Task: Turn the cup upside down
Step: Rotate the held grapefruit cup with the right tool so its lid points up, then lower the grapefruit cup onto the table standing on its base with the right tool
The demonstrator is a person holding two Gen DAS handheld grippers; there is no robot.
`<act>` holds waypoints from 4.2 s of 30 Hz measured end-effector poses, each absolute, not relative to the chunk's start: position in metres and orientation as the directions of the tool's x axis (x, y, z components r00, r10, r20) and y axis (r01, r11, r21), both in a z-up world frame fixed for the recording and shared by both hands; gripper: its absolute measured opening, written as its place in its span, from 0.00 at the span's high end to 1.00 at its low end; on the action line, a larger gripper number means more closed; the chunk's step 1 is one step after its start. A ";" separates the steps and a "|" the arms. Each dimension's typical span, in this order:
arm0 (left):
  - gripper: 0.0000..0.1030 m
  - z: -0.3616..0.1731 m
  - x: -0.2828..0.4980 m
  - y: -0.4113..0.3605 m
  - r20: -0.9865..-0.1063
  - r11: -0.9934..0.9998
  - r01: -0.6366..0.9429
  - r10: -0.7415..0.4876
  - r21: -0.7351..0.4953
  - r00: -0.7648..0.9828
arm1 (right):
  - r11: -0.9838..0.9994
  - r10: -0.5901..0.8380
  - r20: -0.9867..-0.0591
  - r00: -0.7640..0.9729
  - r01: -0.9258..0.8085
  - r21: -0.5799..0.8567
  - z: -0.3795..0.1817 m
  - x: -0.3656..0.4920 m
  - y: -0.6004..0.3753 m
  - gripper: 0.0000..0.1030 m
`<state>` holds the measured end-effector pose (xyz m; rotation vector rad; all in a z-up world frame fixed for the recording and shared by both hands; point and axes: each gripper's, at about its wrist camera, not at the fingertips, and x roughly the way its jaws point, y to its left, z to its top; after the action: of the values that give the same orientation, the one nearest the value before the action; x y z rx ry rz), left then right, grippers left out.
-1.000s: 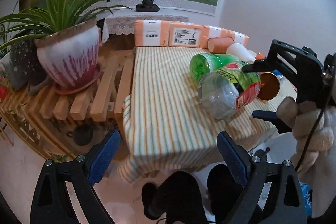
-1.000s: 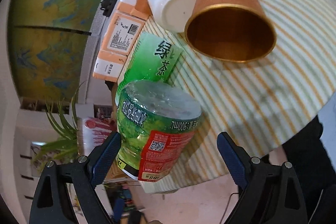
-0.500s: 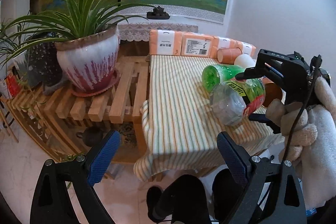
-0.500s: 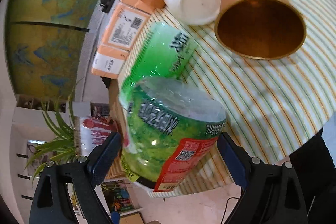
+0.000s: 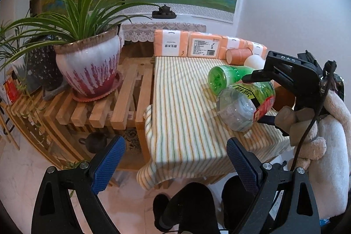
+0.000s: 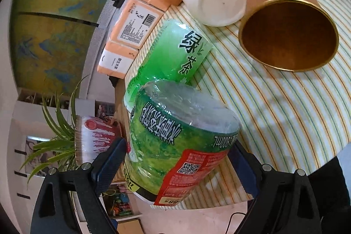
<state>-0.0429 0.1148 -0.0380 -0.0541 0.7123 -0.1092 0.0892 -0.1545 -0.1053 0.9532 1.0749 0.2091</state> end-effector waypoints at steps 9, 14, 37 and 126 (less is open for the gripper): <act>0.07 -0.045 -0.027 0.114 -0.652 0.986 0.109 -0.166 -0.128 0.740 | 0.678 0.550 -0.656 0.518 0.182 0.712 -0.094 0.080 -0.152 0.14; 0.07 -0.046 -0.020 0.111 -0.651 0.984 0.120 -0.179 -0.134 0.738 | 0.704 0.548 -0.650 0.527 0.130 0.698 -0.091 0.078 -0.158 0.14; 0.07 -0.052 0.002 0.099 -0.666 0.982 0.126 -0.187 -0.139 0.722 | 0.893 0.419 -0.658 0.626 -0.151 0.424 -0.062 0.108 -0.136 0.16; 0.07 -0.046 -0.029 0.066 -0.622 0.977 0.179 -0.210 -0.113 0.755 | 0.951 0.289 -0.578 0.763 -0.296 0.083 -0.046 -0.005 -0.124 0.17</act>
<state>-0.0295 0.0664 -0.0460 -0.0479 0.6836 -0.2123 -0.0046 -0.1236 -0.0462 -0.0132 0.6262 0.3180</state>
